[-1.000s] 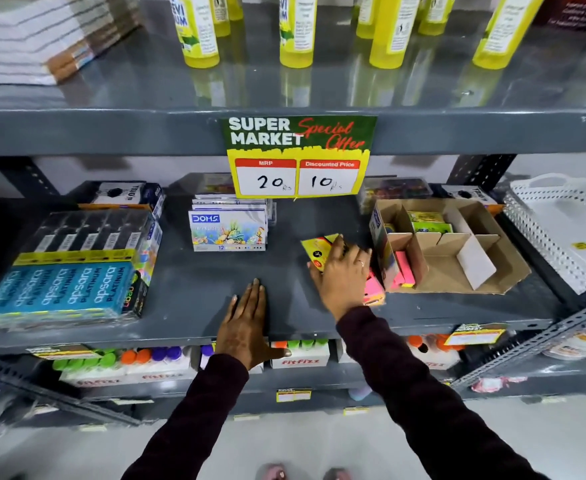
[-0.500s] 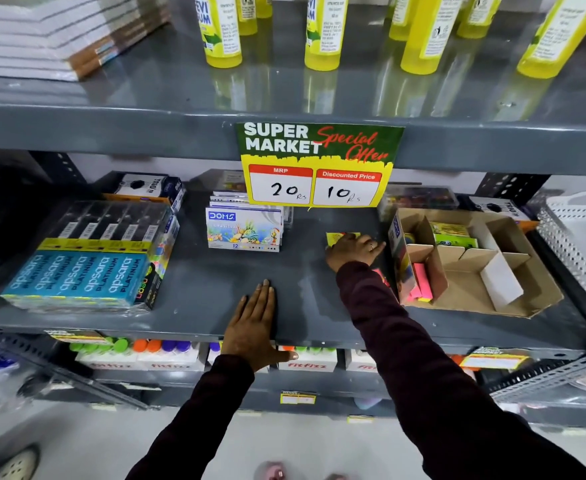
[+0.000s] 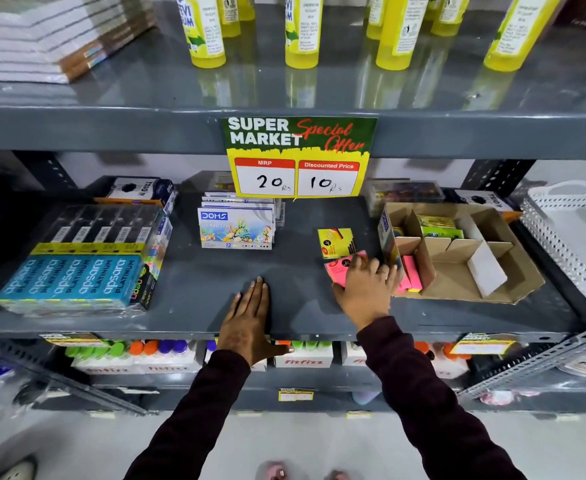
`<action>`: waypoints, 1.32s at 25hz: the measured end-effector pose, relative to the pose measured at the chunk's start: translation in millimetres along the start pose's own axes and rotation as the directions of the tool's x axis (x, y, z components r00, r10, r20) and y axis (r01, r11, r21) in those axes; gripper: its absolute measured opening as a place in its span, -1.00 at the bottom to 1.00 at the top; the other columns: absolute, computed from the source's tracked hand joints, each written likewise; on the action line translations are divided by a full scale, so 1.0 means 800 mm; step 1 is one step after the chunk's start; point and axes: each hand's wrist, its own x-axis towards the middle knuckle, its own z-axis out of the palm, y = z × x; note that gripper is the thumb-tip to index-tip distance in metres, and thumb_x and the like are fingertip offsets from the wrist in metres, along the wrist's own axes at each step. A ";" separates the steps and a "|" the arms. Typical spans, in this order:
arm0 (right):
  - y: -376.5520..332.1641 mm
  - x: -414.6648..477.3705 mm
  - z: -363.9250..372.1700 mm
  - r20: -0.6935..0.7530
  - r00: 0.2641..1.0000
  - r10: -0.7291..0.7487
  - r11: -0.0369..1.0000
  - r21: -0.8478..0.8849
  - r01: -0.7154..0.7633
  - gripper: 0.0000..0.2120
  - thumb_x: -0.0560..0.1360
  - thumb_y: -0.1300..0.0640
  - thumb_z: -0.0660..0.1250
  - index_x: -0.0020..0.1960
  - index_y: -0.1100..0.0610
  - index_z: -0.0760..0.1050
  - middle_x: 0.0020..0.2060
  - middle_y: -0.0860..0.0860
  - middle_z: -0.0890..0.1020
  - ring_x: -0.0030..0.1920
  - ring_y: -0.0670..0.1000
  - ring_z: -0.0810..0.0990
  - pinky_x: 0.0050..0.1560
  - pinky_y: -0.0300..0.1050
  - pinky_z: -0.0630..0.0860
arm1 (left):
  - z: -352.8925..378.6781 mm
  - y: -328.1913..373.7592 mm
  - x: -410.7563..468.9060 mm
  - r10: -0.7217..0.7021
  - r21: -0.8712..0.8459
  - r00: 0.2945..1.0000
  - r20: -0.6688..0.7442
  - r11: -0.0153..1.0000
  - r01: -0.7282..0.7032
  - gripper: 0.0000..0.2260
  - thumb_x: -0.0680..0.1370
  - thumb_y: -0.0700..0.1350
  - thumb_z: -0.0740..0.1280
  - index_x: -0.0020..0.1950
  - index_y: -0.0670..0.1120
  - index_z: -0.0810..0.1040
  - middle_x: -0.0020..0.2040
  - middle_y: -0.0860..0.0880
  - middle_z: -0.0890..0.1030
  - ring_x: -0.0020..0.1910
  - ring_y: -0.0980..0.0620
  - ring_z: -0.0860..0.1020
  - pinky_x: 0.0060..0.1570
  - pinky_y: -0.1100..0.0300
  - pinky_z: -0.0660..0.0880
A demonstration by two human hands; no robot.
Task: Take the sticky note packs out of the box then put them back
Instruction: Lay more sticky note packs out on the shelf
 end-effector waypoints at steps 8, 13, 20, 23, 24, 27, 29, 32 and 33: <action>-0.100 0.034 0.038 0.131 0.976 -0.176 0.984 0.067 0.168 -0.24 0.47 -0.22 0.27 0.42 0.32 0.23 0.35 0.30 0.41 0.37 0.31 0.35 0.35 0.17 0.35 | 0.000 -0.001 0.003 0.007 0.005 1.000 0.008 1.000 -0.007 0.08 0.14 0.52 -0.03 0.41 -0.12 -0.34 0.53 -0.10 -0.18 0.44 0.03 -0.26 0.39 0.11 -0.29; -0.069 0.018 0.020 0.020 0.992 -0.122 0.992 0.041 0.121 -0.30 0.46 -0.27 0.24 0.31 0.30 0.35 0.27 0.30 0.47 0.32 0.30 0.38 0.34 0.15 0.34 | -0.001 -0.003 0.002 0.003 0.001 1.000 -0.002 1.000 -0.003 0.07 0.31 0.43 0.22 0.46 -0.16 -0.29 0.47 -0.05 -0.28 0.42 0.06 -0.30 0.40 0.11 -0.29; 0.016 -0.016 0.011 0.105 0.992 0.068 0.997 -0.045 -0.063 -0.29 0.47 -0.16 0.30 0.41 0.28 0.21 0.33 0.30 0.39 0.39 0.32 0.31 0.48 0.26 0.14 | 0.000 0.000 0.000 -0.005 -0.017 1.000 0.026 1.000 0.006 0.14 0.18 0.58 0.00 0.46 -0.25 0.09 0.49 -0.18 0.13 0.46 -0.12 0.10 0.40 0.03 -0.10; 0.004 -0.020 0.013 0.026 0.999 0.028 0.999 -0.033 -0.027 -0.37 0.54 -0.03 0.25 0.47 0.26 0.14 0.32 0.33 0.39 0.38 0.34 0.31 0.49 0.26 0.09 | -0.001 0.001 0.001 0.004 -0.017 1.000 0.023 1.000 -0.003 0.15 0.17 0.58 0.00 0.48 -0.22 -0.02 0.51 -0.14 -0.01 0.49 -0.09 -0.02 0.44 0.05 -0.17; 0.000 -0.020 0.013 0.025 0.999 0.026 0.999 -0.040 -0.025 -0.36 0.53 -0.03 0.25 0.47 0.25 0.15 0.33 0.34 0.38 0.39 0.35 0.29 0.49 0.26 0.06 | -0.001 0.001 0.001 0.001 -0.016 1.000 0.024 1.000 -0.001 0.13 0.17 0.55 0.03 0.49 -0.22 -0.04 0.52 -0.12 -0.04 0.49 -0.08 -0.04 0.44 0.06 -0.20; 0.003 -0.017 0.012 0.084 0.994 0.069 0.997 -0.041 -0.066 -0.34 0.48 -0.12 0.31 0.40 0.26 0.24 0.35 0.33 0.34 0.41 0.37 0.24 0.48 0.30 0.04 | -0.001 0.002 0.000 -0.015 -0.025 0.998 0.065 1.000 0.017 0.10 0.19 0.52 0.10 0.47 -0.24 0.07 0.50 -0.18 0.12 0.47 -0.12 0.09 0.41 0.07 -0.18; 0.008 -0.013 0.012 0.095 0.992 0.084 0.996 -0.030 -0.081 -0.38 0.47 -0.10 0.33 0.36 0.24 0.26 0.33 0.32 0.36 0.40 0.37 0.25 0.46 0.32 0.08 | -0.001 0.001 0.000 -0.022 -0.018 0.997 0.067 1.000 0.023 0.09 0.20 0.53 0.11 0.46 -0.25 0.09 0.49 -0.18 0.15 0.46 -0.13 0.13 0.38 0.09 -0.22; 0.012 -0.011 0.012 0.123 0.989 0.084 0.996 -0.035 -0.081 -0.36 0.46 -0.11 0.34 0.38 0.20 0.24 0.33 0.33 0.34 0.40 0.37 0.23 0.42 0.37 0.11 | 0.002 0.000 0.001 -0.008 0.003 1.000 0.019 1.000 0.008 0.12 0.19 0.55 0.08 0.48 -0.22 -0.01 0.50 -0.14 -0.01 0.48 -0.10 0.00 0.40 0.10 -0.28; 0.012 -0.012 0.011 0.123 0.989 0.082 0.996 -0.031 -0.079 -0.35 0.46 -0.12 0.34 0.39 0.20 0.22 0.33 0.33 0.34 0.40 0.38 0.23 0.41 0.39 0.11 | 0.003 0.000 0.001 0.002 0.024 1.000 -0.001 1.000 -0.002 0.13 0.19 0.56 0.08 0.48 -0.21 -0.06 0.50 -0.12 -0.06 0.48 -0.08 -0.05 0.40 0.09 -0.28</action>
